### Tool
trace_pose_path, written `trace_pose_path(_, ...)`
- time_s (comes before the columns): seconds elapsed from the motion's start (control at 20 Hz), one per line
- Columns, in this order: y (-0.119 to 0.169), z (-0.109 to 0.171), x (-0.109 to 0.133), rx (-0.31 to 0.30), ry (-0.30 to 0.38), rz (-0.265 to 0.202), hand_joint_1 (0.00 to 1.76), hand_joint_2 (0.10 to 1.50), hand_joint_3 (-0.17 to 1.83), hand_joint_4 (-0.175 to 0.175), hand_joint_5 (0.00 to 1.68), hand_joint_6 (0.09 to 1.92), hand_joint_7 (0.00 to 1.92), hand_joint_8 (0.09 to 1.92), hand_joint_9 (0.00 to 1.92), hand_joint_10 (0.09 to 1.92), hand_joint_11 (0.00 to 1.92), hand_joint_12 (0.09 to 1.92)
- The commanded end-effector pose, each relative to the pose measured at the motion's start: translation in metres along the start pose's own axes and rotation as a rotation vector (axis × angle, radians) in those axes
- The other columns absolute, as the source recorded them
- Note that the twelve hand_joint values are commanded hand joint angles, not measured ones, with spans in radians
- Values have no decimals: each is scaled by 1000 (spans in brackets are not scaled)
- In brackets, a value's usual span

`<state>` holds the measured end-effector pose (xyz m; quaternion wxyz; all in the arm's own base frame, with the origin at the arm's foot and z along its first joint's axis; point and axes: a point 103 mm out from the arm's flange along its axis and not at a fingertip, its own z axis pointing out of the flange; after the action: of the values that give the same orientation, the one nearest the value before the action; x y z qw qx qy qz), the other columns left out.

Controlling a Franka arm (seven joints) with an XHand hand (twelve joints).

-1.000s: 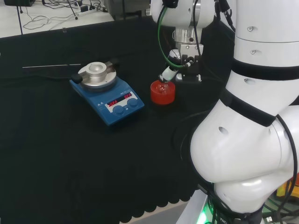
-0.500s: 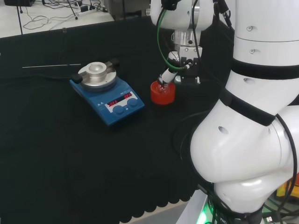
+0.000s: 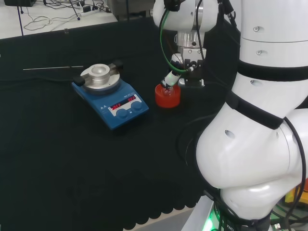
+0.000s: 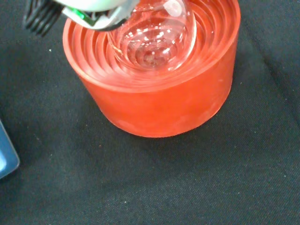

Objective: Pick up the round-bottom flask.

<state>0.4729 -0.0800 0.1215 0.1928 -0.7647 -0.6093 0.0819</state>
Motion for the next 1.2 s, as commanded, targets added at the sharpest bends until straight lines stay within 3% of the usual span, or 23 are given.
trace_pose_path(0.05, 0, -1, 1, -8, -9, 0, 889, 640, 674, -46, 778, 612, 294, 645, 460, 636, 73, 1407)
trace_pose_path(0.4, 0, -2, 2, -7, -16, 3, 902, 661, 678, -82, 950, 696, 325, 654, 482, 640, 102, 1404)
trace_pose_path(0.9, 3, -1, 9, -6, -41, 10, 906, 696, 674, -97, 984, 713, 334, 655, 499, 635, 127, 1397)
trace_pose_path(1.0, 2, -2, 9, -34, -65, 18, 1009, 772, 558, 79, 1063, 833, 360, 655, 518, 628, 149, 1392)
trace_pose_path(1.05, 1, -3, 9, -43, -76, 21, 1047, 747, 608, 115, 1097, 877, 387, 648, 540, 616, 172, 1382)
trace_pose_path(1.2, -1, -10, 10, -59, -79, 22, 1096, 664, 776, 121, 1135, 964, 435, 636, 588, 591, 223, 1362)
